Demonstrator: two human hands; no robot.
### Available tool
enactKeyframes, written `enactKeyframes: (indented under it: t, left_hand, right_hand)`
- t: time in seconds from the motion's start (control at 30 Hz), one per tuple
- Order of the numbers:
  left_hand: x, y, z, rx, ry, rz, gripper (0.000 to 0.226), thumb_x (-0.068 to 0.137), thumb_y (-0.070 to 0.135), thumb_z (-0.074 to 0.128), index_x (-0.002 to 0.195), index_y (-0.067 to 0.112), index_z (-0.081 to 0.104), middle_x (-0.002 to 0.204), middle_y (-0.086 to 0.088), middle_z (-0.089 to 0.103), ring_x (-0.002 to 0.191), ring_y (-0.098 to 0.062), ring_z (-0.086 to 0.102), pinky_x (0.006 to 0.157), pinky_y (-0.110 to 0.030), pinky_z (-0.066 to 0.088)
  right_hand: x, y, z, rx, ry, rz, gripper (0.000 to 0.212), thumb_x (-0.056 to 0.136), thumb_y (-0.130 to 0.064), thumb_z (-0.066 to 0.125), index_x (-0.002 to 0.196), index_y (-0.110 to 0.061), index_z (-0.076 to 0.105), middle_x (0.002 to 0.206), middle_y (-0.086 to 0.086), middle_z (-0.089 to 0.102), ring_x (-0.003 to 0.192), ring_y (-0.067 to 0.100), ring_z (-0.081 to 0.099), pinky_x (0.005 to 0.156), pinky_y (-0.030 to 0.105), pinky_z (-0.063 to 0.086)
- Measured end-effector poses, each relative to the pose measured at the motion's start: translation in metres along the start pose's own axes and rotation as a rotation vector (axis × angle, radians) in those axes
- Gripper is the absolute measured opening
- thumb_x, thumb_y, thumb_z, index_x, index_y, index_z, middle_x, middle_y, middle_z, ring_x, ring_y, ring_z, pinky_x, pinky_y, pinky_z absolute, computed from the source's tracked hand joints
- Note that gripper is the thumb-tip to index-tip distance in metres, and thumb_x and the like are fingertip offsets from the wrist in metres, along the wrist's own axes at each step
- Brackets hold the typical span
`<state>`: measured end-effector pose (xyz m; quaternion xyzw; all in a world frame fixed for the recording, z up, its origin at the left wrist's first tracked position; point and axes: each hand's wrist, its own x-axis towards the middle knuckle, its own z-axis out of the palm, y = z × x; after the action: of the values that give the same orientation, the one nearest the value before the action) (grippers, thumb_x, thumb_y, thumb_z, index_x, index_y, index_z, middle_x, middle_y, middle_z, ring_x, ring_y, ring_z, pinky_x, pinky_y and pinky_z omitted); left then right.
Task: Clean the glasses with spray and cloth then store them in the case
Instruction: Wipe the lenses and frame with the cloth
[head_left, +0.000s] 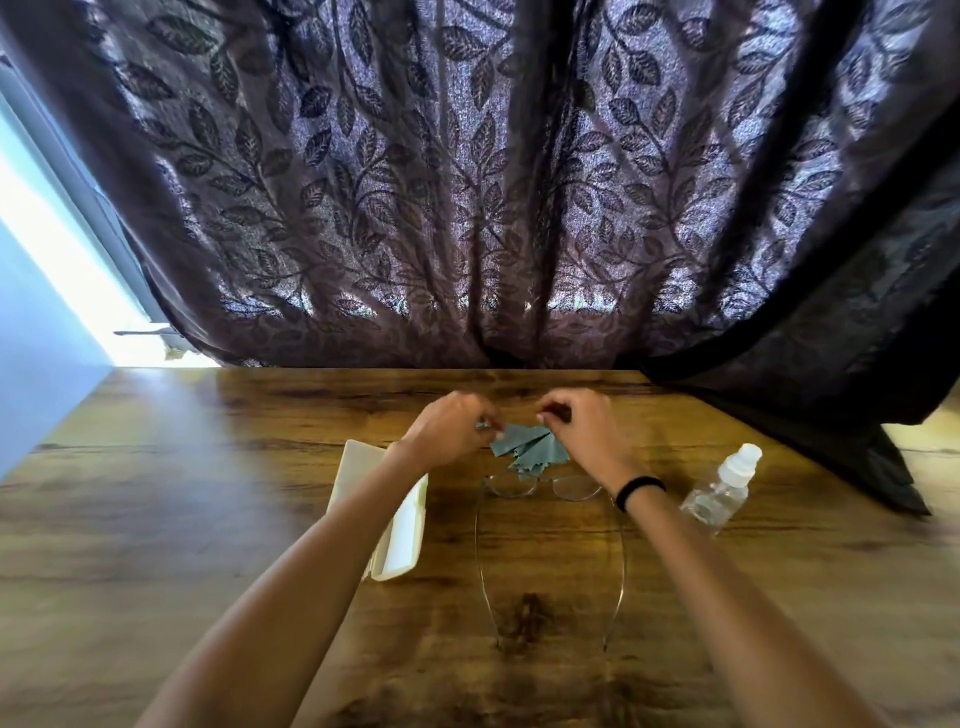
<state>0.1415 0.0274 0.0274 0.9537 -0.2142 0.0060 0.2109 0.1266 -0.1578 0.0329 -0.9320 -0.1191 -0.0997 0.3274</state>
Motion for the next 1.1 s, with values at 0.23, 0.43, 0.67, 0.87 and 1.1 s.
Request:
enactKeyframes:
  t: [0.23,0.43,0.67,0.87,1.1]
  left_hand:
    - [0.014,-0.007,0.019,0.162,-0.075,-0.099,0.038,0.077,0.051,0.067,0.107,0.028,0.066,0.114,0.003,0.064,0.101,-0.019,0.059,0.081,-0.032,0.047]
    - [0.012,-0.006,0.021,0.259,-0.017,-0.056,0.025,0.083,0.041,0.062,0.103,0.027,0.068,0.106,-0.001,0.068,0.092,-0.021,0.063,0.074,-0.032,0.049]
    - [0.011,-0.011,0.020,-0.146,0.128,-0.174,0.011,0.084,0.025,0.062,0.091,0.020,0.070,0.089,0.002,0.071,0.080,-0.013,0.064,0.068,-0.024,0.047]
    - [0.016,-0.003,0.014,-0.518,0.175,-0.232,0.006,0.087,0.014,0.061,0.088,0.010,0.066,0.084,-0.001,0.065,0.072,-0.011,0.057,0.069,-0.027,0.047]
    - [0.016,-0.002,0.002,-0.750,0.157,-0.265,0.012,0.089,0.009,0.059,0.091,-0.001,0.066,0.090,-0.011,0.066,0.084,-0.020,0.058,0.083,-0.040,0.048]
  right_hand:
    - [0.021,0.036,0.015,-0.123,-0.115,0.267,0.014,0.079,-0.020,0.071,0.082,-0.007,0.072,0.088,0.009,0.071,0.085,0.022,0.064,0.070,0.027,0.046]
    - [0.022,0.041,0.014,0.105,-0.207,0.336,0.009,0.075,-0.013,0.075,0.079,-0.005,0.072,0.085,0.009,0.071,0.077,0.015,0.062,0.064,0.023,0.045]
    - [0.021,0.033,0.003,0.470,-0.261,0.502,0.007,0.085,-0.014,0.062,0.079,-0.015,0.059,0.094,0.007,0.065,0.091,0.018,0.060,0.074,0.030,0.049]
    - [0.023,0.027,0.001,0.787,-0.189,0.598,0.015,0.091,-0.006,0.049,0.081,-0.017,0.053,0.090,0.002,0.058,0.084,0.013,0.054,0.072,0.030,0.048]
    - [0.021,0.030,-0.009,0.851,-0.240,0.552,0.010,0.085,-0.009,0.062,0.090,-0.018,0.059,0.097,0.004,0.061,0.092,0.018,0.057,0.083,0.040,0.049]
